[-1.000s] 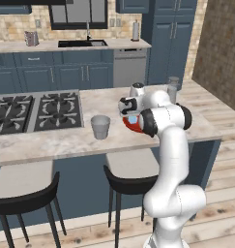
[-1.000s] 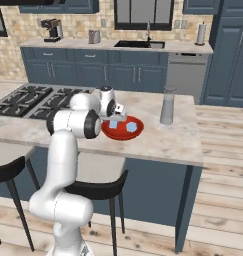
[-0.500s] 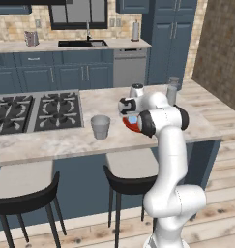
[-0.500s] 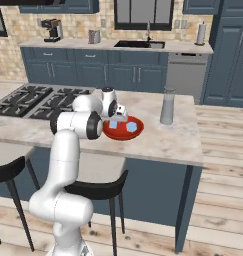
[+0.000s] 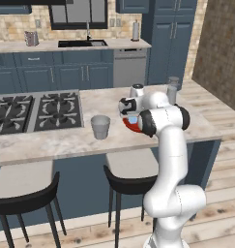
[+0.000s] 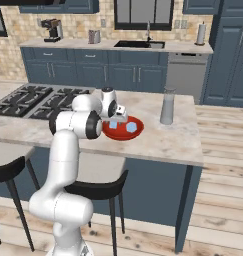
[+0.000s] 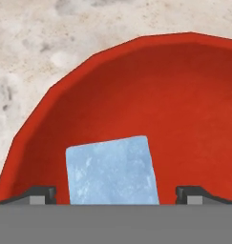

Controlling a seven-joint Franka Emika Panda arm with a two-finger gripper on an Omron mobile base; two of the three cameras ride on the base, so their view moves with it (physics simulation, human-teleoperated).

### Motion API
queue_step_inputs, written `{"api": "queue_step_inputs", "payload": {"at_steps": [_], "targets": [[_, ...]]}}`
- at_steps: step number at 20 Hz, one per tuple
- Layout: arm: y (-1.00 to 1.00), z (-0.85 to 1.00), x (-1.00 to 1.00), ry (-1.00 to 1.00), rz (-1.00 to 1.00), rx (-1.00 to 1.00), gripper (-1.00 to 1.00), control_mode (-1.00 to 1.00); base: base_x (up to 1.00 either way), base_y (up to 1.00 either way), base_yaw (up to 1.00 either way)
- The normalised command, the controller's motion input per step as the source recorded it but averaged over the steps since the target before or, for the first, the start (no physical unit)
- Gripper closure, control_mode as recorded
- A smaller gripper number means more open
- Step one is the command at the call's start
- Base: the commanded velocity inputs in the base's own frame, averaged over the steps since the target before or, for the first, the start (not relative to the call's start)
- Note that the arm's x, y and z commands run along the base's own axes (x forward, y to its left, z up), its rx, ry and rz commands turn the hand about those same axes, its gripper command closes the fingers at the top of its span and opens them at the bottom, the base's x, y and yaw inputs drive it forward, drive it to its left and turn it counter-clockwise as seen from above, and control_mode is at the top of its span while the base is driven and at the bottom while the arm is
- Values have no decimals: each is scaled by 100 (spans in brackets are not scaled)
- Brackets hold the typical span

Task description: There are two ice cubes in the ice bowl. Place both ice cubes in the glass cup.

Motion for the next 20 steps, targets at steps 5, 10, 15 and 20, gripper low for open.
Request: {"api": "queue_step_inputs", "payload": {"at_steps": [5,10,15,20], "targets": [[0,-6,-3,0,0,0,-100,-100,0,0,0],[0,-3,0,0,0,0,100,-100,0,0,0],[0,7,-8,-2,0,0,100,-100,0,0,0],[0,91,-52,0,-5,7,100,-100,0,0,0]]}}
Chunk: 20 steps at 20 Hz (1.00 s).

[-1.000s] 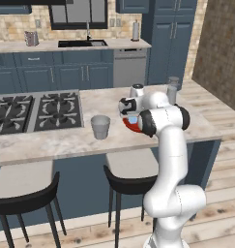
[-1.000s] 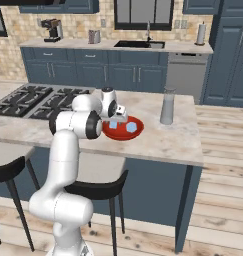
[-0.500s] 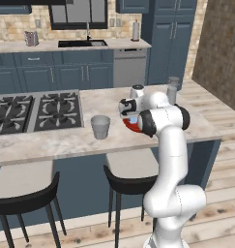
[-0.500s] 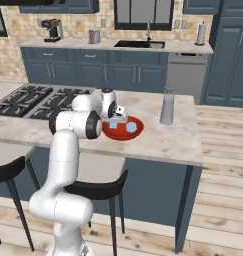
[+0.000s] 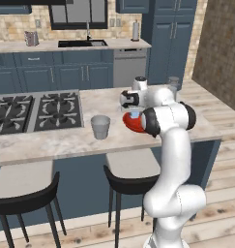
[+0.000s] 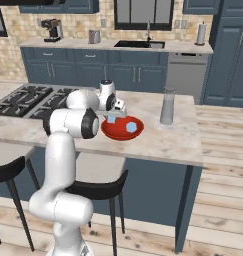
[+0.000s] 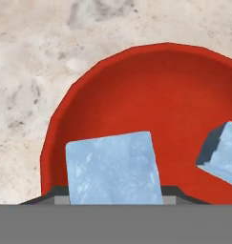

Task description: There are two ice cubes in the ice bowl. Place both ice cubes in the glass cup.

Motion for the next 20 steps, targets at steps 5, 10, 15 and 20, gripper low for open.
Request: {"api": "queue_step_inputs", "payload": {"at_steps": [5,10,15,20], "targets": [[0,100,-100,4,-1,10,100,-100,0,0,0],[41,100,-100,6,0,2,100,-100,0,0,0],[100,81,-78,1,-1,-11,100,-100,0,0,0],[100,6,-65,0,-1,-15,100,-100,0,0,0]]}}
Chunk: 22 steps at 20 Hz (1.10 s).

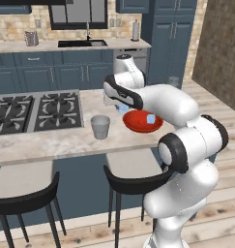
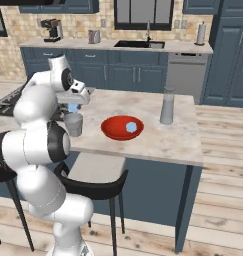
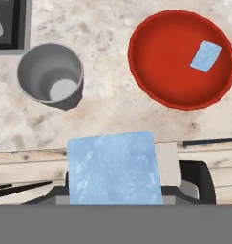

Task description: There are two ice cubes in the ice bowl. Place both ice cubes in the glass cup.

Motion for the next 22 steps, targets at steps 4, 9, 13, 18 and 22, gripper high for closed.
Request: {"api": "queue_step_inputs", "payload": {"at_steps": [4,9,13,18,22], "targets": [[63,-5,-13,2,3,-4,100,-100,0,0,0],[28,-4,6,1,2,17,100,-100,0,0,0],[1,0,16,0,0,25,100,-100,0,0,0],[4,-1,3,0,0,0,100,-100,0,0,0],[27,-6,29,0,0,-1,100,-100,0,0,0]]}}
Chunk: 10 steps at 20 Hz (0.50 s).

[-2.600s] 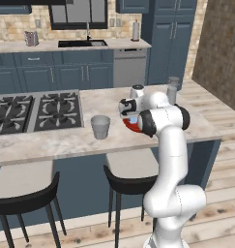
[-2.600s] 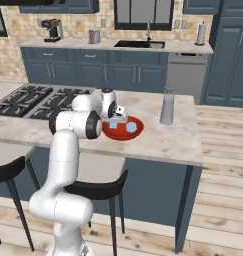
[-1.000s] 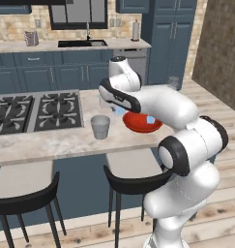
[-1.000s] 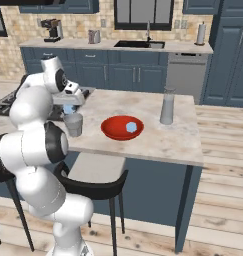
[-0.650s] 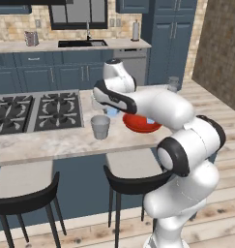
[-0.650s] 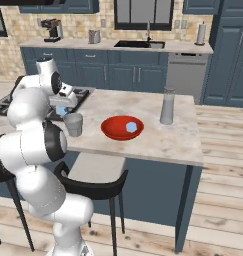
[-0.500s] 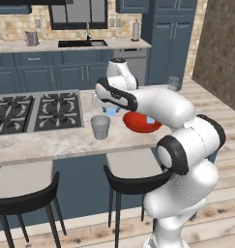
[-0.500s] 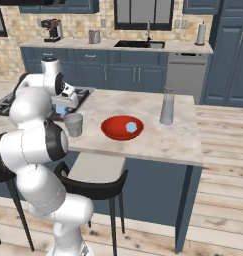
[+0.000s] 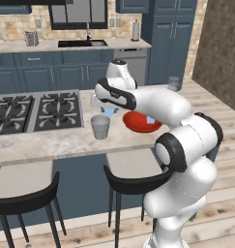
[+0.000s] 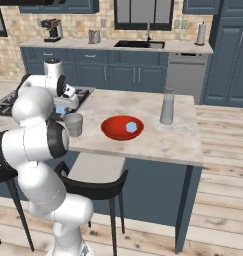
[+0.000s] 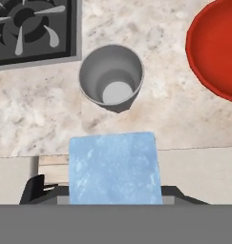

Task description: There are two ice cubes in the ice bowl. Place both ice cubes in the glass cup.

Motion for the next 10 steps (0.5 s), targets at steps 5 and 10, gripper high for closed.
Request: {"api": "queue_step_inputs", "payload": {"at_steps": [5,10], "targets": [[11,-2,38,0,0,0,100,-100,0,0,0],[2,-6,46,0,0,-1,100,-100,0,0,0]]}}
